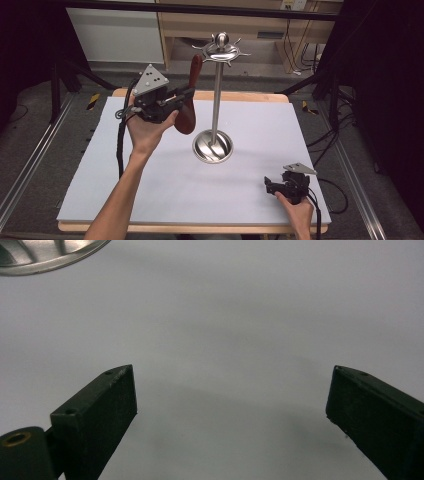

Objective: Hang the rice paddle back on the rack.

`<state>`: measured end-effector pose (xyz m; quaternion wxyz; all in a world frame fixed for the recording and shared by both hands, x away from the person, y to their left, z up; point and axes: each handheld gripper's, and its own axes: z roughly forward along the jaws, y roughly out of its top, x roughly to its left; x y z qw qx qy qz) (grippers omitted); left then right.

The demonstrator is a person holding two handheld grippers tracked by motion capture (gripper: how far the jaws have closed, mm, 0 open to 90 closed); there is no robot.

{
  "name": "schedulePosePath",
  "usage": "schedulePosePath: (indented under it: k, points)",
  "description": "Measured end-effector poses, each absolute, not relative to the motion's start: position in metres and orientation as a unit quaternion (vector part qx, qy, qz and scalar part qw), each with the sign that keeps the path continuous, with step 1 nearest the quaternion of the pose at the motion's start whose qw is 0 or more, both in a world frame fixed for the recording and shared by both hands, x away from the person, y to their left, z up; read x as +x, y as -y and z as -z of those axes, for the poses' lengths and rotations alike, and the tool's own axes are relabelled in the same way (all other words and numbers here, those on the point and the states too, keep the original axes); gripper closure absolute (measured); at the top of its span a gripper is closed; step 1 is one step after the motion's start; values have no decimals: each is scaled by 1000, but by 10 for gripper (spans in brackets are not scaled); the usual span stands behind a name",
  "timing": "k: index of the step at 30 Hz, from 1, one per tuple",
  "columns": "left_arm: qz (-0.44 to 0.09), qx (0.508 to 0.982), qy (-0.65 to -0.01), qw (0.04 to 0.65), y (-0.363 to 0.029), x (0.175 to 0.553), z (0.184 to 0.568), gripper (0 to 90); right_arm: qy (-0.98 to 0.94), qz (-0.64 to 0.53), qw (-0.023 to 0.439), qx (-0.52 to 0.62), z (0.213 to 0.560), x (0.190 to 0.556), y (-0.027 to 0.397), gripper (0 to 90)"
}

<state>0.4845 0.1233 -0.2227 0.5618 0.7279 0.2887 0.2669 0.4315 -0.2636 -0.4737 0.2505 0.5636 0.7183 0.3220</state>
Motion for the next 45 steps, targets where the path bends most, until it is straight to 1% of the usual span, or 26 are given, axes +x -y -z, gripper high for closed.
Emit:
schedulePosePath:
  k: [31,45]
  points:
    - [-265,737,-294,548,-118,493,225,789,-721,-322,251,560,474,432,264,66]
    - [-266,729,-298,555,-110,501,229,789,-719,-322,251,563,473,432,264,66]
